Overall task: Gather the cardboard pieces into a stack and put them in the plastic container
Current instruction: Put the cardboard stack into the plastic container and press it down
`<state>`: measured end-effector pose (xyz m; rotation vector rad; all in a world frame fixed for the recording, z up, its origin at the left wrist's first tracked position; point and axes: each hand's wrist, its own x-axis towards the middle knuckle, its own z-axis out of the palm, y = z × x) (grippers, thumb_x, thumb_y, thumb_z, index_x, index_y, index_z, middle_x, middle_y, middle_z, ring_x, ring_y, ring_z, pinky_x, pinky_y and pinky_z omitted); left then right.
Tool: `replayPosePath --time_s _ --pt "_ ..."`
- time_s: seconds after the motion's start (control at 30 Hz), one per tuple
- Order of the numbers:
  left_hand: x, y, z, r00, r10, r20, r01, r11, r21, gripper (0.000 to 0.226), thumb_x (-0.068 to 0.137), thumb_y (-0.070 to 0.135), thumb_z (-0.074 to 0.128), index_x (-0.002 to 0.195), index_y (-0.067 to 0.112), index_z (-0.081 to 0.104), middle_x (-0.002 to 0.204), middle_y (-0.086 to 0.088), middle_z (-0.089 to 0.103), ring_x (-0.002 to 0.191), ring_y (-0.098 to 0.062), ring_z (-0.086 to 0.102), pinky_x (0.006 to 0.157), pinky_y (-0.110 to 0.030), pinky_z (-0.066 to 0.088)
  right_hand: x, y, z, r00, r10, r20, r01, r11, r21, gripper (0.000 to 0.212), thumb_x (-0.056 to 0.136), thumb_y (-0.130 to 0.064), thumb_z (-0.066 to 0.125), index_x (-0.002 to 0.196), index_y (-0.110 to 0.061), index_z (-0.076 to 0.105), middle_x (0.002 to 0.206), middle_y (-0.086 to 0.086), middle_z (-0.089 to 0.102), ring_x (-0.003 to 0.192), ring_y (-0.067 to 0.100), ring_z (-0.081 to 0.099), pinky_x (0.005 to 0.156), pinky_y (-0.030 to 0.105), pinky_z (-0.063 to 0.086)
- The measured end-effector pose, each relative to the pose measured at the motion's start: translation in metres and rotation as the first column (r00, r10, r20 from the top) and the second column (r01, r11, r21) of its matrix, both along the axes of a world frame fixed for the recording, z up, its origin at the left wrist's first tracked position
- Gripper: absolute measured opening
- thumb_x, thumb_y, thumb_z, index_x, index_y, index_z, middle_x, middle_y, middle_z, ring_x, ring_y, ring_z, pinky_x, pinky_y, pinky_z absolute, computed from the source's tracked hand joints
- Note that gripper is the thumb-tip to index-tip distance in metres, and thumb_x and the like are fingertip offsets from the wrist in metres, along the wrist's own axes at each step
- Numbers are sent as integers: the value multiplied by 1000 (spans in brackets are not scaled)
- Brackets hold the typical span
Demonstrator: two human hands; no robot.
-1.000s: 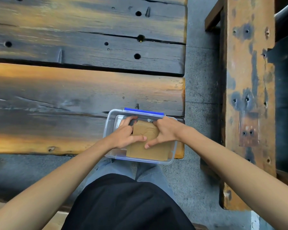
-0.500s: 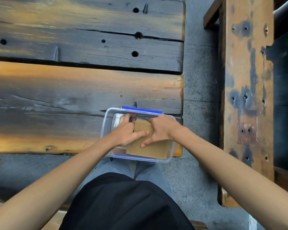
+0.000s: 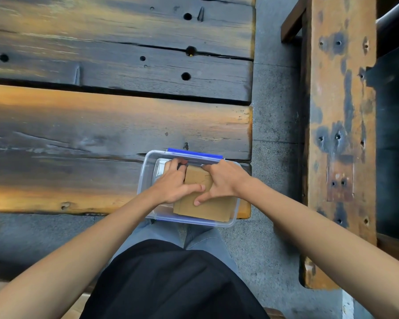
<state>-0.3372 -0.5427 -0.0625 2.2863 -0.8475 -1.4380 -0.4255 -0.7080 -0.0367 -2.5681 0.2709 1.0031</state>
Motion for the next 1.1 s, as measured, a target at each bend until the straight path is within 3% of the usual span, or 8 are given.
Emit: replayPosePath --time_s 0.13,0.37,0.53,0.67,0.73,0.83,0.93,1.1 --pt "8 5 -2 1000 8 -15 -9 999 -53 116 60 82 48 147 6 41 152 -7 33 141 -21 26 109 -28 25 -1 0 1 999 39 36 -39 999 -18 101 48 -95 65 118 -22 65 86 11 71 86 34 67 64 36 44" --pt "11 5 0 1000 -19 -12 18 1000 -13 108 67 74 60 147 5 36 146 -10 38 137 -22 32 113 -37 32 3 3 2 994 108 27 -108 994 -27 109 48 -97 62 128 -23 62 83 6 67 85 31 67 64 34 46" --pt "11 5 0 998 -40 -58 40 999 0 104 78 61 67 154 5 25 157 -10 28 145 -23 23 118 -38 26 7 5 3 992 118 -39 -120 992 -47 107 47 -98 61 119 -18 63 82 3 57 85 30 64 66 35 47" --pt "6 9 3 997 -15 -71 14 1000 -9 115 76 64 66 158 4 12 166 -7 12 152 -22 15 123 -36 19 6 -4 4 996 35 -85 -30 998 58 108 48 -96 63 120 -15 58 104 8 71 97 30 67 85 42 57" --pt "-1 12 2 1000 17 -19 -17 1000 -22 114 78 66 65 158 4 12 166 -5 9 152 -21 14 123 -39 20 1 -8 6 996 3 -89 5 996 90 107 48 -95 65 119 -15 56 106 8 71 99 30 67 87 42 56" --pt "-7 13 -1 999 34 -5 -34 999 2 111 74 74 60 155 6 27 166 0 6 152 -20 13 122 -41 23 -6 -8 6 991 25 -135 -14 997 82 110 46 -93 67 123 -15 56 111 7 69 101 30 65 87 42 55" --pt "-6 10 -1 1000 26 -15 -25 1000 17 107 64 84 53 144 13 48 165 0 6 152 -20 13 122 -41 24 -2 -8 2 986 57 -154 -48 997 63 101 48 -90 72 113 -13 64 106 7 71 97 29 66 85 39 55" --pt "-4 11 -3 999 -34 -3 34 999 28 111 60 86 50 140 9 54 164 -3 3 152 -22 9 123 -41 22 2 -12 1 980 124 -155 -115 992 60 90 49 -85 76 99 -10 69 90 6 71 80 26 63 67 32 49"
